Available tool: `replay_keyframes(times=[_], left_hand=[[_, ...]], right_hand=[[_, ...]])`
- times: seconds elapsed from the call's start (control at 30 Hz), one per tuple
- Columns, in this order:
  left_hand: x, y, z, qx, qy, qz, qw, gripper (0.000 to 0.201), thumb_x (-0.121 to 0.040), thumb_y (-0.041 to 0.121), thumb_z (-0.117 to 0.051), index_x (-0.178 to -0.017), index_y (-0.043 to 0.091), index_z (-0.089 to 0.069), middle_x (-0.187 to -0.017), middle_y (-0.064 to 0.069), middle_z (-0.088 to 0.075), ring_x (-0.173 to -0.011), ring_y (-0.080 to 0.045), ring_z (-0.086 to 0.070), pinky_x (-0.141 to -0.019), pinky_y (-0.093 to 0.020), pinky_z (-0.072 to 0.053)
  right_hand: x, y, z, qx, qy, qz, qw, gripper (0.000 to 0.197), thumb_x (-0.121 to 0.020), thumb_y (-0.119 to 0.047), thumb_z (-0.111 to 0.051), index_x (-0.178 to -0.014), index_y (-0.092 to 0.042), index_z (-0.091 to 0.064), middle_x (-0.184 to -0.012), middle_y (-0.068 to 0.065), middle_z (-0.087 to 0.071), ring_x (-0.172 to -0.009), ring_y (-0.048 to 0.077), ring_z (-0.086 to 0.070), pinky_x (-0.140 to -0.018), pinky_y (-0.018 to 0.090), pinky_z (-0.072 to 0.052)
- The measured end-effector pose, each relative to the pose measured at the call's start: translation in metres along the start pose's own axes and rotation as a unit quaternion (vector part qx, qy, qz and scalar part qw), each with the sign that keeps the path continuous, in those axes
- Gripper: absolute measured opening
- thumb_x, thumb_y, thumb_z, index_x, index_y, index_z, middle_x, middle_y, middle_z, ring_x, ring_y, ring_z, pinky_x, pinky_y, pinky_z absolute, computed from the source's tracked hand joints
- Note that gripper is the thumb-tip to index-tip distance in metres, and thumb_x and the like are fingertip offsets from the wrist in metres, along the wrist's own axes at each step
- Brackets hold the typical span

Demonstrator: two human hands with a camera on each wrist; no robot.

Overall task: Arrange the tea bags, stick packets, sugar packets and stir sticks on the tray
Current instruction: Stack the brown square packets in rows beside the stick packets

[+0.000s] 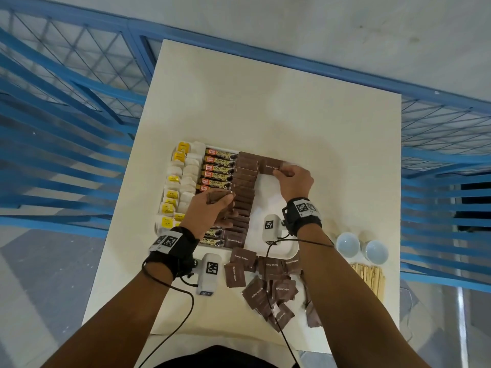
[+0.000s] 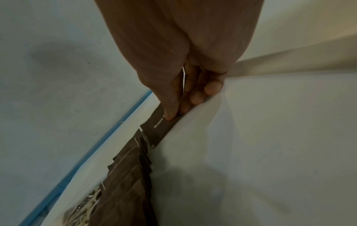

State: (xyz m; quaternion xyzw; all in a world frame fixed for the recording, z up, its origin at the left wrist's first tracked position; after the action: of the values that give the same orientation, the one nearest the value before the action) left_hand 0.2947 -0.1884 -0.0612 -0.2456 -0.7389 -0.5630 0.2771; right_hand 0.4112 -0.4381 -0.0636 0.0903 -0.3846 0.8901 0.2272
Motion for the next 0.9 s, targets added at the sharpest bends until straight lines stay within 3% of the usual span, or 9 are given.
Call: replay_keyframes(times=[0.13,0.27,0.4,0.47,0.57,0.67,0.77,0.83,0.9], left_hand=[[-0.001,-0.001,-0.001,-0.001,0.003,0.001,1.0,0.025,-0.097,0.015,-0.067,-0.12,0.003,-0.067,-0.094,-0.012,-0.073,-0.081,-0.031,-0.075,-0.06,-0.04,-0.064],[0.001,-0.003,-0.003,0.0,0.005,0.001,1.0,0.022,-0.098,0.015,-0.066,-0.118,0.007,-0.068,-0.094,-0.012,-0.074,-0.08,-0.03,-0.075,-0.063,-0.041,-0.065],[0.001,-0.004,-0.002,0.008,0.005,0.003,1.0,0.018,-0.098,0.015,-0.066,-0.115,0.009,-0.069,-0.092,-0.01,-0.074,-0.08,-0.029,-0.075,-0.06,-0.039,-0.064],[0.001,-0.005,-0.001,0.011,0.005,0.003,1.0,0.022,-0.098,0.015,-0.066,-0.118,0.006,-0.068,-0.092,-0.01,-0.074,-0.08,-0.03,-0.075,-0.06,-0.038,-0.064],[-0.001,-0.008,-0.002,0.025,-0.008,0.011,1.0,0.024,-0.099,0.011,-0.064,-0.121,0.003,-0.067,-0.096,-0.012,-0.071,-0.082,-0.029,-0.074,-0.063,-0.039,-0.064],[-0.003,-0.01,-0.005,0.048,-0.029,0.02,0.998,0.029,-0.1,-0.002,-0.054,-0.128,0.001,-0.063,-0.106,-0.018,-0.07,-0.091,-0.033,-0.074,-0.071,-0.041,-0.064],[-0.002,-0.008,-0.009,0.052,-0.039,0.01,0.998,0.031,-0.1,-0.006,-0.051,-0.129,0.001,-0.06,-0.109,-0.02,-0.071,-0.098,-0.037,-0.074,-0.08,-0.046,-0.064],[-0.002,-0.006,-0.011,0.044,-0.039,0.006,0.998,0.03,-0.1,-0.001,-0.057,-0.13,0.002,-0.06,-0.113,-0.02,-0.072,-0.101,-0.038,-0.074,-0.083,-0.048,-0.063],[-0.002,-0.004,-0.013,0.026,-0.037,0.001,0.999,0.031,-0.098,0.004,-0.062,-0.129,0.005,-0.061,-0.115,-0.019,-0.073,-0.099,-0.037,-0.074,-0.078,-0.045,-0.064]], right_hand=[[-0.002,-0.001,-0.002,0.008,-0.002,0.004,1.0,0.018,-0.081,-0.027,-0.081,-0.094,-0.016,-0.079,-0.085,-0.004,-0.073,-0.075,0.008,-0.06,-0.074,0.014,-0.036],[-0.003,-0.004,-0.004,0.012,-0.007,0.007,1.0,0.016,-0.08,-0.026,-0.082,-0.092,-0.017,-0.079,-0.079,-0.006,-0.07,-0.069,0.005,-0.06,-0.063,0.0,-0.035],[-0.003,-0.002,-0.003,0.004,-0.009,0.001,1.0,0.018,-0.08,-0.027,-0.082,-0.094,-0.017,-0.078,-0.077,-0.009,-0.069,-0.067,0.0,-0.059,-0.063,-0.003,-0.035],[-0.001,-0.002,-0.001,-0.004,-0.006,-0.003,1.0,0.02,-0.08,-0.029,-0.082,-0.096,-0.018,-0.078,-0.079,-0.009,-0.07,-0.068,-0.003,-0.059,-0.066,-0.001,-0.036],[0.006,0.002,0.006,-0.006,0.01,-0.017,1.0,0.021,-0.085,-0.03,-0.078,-0.101,-0.018,-0.074,-0.083,-0.009,-0.069,-0.077,0.007,-0.061,-0.08,0.014,-0.037],[0.022,0.001,0.013,-0.008,0.027,-0.011,1.0,0.013,-0.091,-0.021,-0.068,-0.102,-0.018,-0.074,-0.092,-0.007,-0.071,-0.078,0.006,-0.062,-0.072,0.004,-0.039],[0.044,-0.009,0.006,-0.035,-0.017,0.039,0.998,0.012,-0.092,-0.017,-0.066,-0.098,-0.022,-0.075,-0.09,-0.013,-0.07,-0.075,-0.003,-0.062,-0.068,0.003,-0.043],[0.06,-0.02,-0.007,-0.058,-0.084,0.081,0.991,0.011,-0.092,-0.017,-0.067,-0.097,-0.024,-0.074,-0.091,-0.013,-0.072,-0.081,0.0,-0.065,-0.075,0.013,-0.05],[0.075,-0.035,-0.02,-0.067,-0.149,0.121,0.979,0.008,-0.094,-0.022,-0.068,-0.098,-0.024,-0.074,-0.091,-0.012,-0.073,-0.083,0.004,-0.067,-0.078,0.023,-0.055]])
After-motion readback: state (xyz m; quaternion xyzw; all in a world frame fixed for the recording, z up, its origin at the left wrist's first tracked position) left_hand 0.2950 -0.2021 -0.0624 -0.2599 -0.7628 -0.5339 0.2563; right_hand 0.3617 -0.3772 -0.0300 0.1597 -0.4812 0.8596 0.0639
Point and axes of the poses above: each hand's wrist, its own x-axis away from the middle knuckle, its own z-axis out of the back of the hand, y = z × x, the point moved 10 cm from there along -x, towards the middle knuckle
